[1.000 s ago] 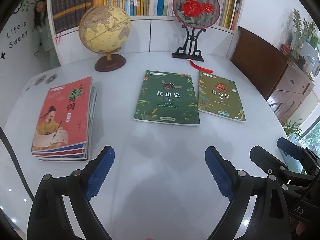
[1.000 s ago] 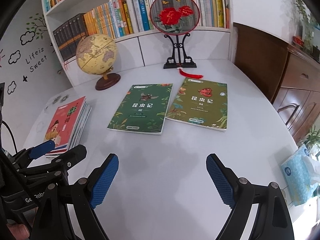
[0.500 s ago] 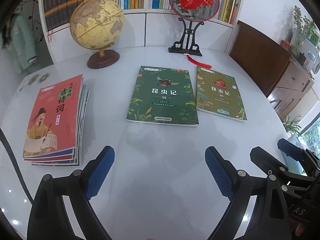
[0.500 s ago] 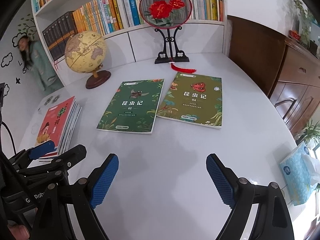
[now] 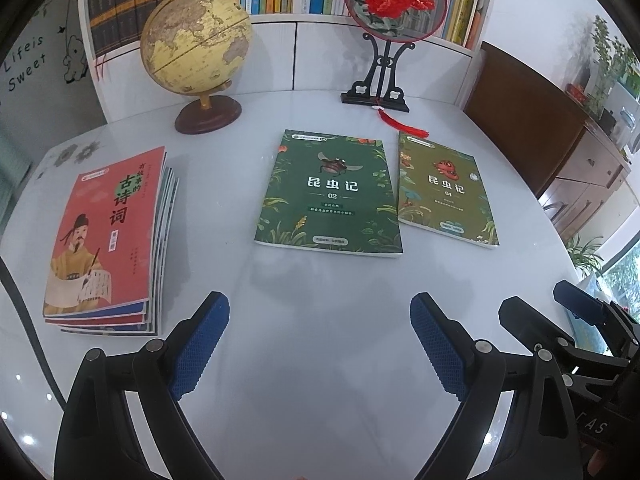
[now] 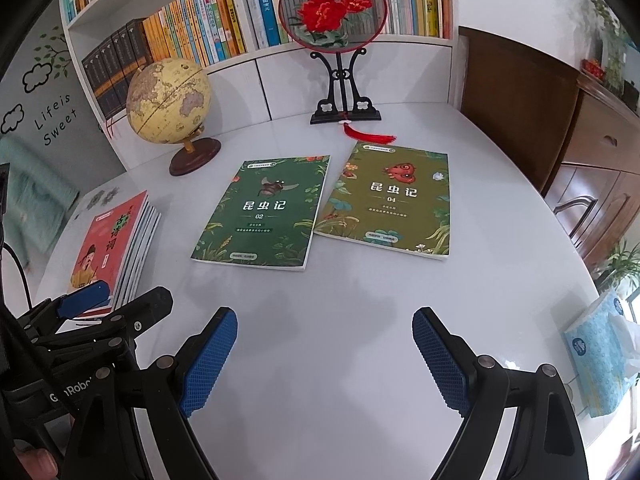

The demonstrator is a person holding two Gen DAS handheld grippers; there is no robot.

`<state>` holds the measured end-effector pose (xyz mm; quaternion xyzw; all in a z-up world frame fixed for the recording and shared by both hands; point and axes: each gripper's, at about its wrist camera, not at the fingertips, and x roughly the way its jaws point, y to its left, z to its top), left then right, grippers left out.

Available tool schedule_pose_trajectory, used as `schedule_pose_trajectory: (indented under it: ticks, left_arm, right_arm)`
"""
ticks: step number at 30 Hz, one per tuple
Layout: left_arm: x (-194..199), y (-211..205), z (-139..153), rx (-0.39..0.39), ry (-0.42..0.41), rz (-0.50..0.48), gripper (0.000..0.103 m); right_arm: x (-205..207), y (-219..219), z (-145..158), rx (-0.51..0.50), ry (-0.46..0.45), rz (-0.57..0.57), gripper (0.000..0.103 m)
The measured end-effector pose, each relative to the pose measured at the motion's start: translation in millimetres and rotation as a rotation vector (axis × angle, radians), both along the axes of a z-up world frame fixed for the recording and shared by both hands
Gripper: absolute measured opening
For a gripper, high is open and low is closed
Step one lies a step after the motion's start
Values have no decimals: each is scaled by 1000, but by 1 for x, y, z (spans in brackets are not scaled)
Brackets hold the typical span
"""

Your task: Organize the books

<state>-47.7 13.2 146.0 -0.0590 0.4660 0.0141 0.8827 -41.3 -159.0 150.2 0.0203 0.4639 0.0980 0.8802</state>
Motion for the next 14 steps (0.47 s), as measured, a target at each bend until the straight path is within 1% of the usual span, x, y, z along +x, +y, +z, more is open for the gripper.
schedule_pose_trajectory:
  ticks: [4, 6, 8, 11, 14]
  left_arm:
    - [0, 6, 1, -45, -16, 18, 92]
    - [0, 7, 3, -25, -25, 38, 98]
    - [-1, 9, 3, -14, -27, 59, 101]
    - [-1, 11, 2, -13, -26, 75, 101]
    - [-3, 12, 0, 13, -32, 80, 101]
  right_arm:
    - [0, 1, -1, 1, 4, 2, 88]
    - [1, 2, -1, -1, 7, 6, 88]
    - [1, 3, -2, -2, 8, 13, 88]
    - [1, 4, -2, 0, 9, 19, 88]
    - [3, 7, -3, -1, 13, 26, 88]
